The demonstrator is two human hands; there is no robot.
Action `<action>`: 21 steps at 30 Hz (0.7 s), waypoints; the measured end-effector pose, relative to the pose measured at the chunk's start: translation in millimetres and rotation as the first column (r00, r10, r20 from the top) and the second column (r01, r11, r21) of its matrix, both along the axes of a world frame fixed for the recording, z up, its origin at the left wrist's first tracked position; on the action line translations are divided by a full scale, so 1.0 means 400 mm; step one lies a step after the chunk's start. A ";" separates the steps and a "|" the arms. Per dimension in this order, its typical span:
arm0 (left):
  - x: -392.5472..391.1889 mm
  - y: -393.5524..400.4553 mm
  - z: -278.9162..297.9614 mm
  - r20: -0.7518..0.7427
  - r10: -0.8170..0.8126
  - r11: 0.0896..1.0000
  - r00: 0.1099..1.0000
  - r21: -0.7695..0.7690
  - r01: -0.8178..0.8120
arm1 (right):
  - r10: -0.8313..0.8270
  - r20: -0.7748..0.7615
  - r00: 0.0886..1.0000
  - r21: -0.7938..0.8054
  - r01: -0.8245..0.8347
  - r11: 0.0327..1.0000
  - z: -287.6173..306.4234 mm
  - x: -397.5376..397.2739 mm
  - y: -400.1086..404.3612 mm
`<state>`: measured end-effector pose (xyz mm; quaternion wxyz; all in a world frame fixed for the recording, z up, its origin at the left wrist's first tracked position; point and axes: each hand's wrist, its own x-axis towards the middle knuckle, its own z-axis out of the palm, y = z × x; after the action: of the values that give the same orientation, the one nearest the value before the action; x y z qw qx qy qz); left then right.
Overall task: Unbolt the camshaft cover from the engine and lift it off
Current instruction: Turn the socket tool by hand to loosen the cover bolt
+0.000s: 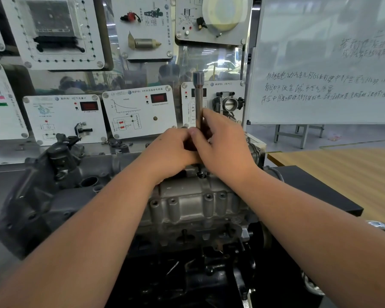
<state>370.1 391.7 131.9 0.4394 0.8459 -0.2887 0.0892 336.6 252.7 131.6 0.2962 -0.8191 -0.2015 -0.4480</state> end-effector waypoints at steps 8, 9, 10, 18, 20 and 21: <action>-0.007 0.001 0.004 0.014 0.009 1.000 1.000 -0.006 -0.009 | -0.016 0.017 1.000 0.013 0.015 1.000 0.003 -0.005 0.004; -0.007 0.000 0.004 0.021 0.009 1.000 1.000 -0.006 -0.009 | -0.012 0.015 1.000 0.013 0.011 1.000 0.003 -0.006 0.005; -0.007 0.000 0.004 0.027 0.009 1.000 1.000 -0.003 -0.009 | -0.009 0.014 1.000 0.007 0.009 1.000 0.003 -0.007 0.006; -0.011 0.003 0.006 0.005 -0.004 1.000 1.000 0.000 0.004 | -0.033 0.042 0.999 0.035 0.031 0.999 0.000 -0.004 0.002; -0.010 0.004 0.006 0.012 -0.003 1.000 1.000 -0.005 0.003 | -0.028 0.041 0.999 0.016 0.027 1.000 0.001 -0.007 0.006; -0.009 0.004 0.006 0.014 0.004 1.000 1.000 -0.007 -0.004 | -0.016 0.031 0.999 0.007 0.015 1.000 0.001 -0.008 0.006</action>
<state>366.5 393.3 134.2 0.4402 0.8443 -0.2898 0.0968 333.6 255.3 131.9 0.2922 -0.8127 -0.1983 -0.4635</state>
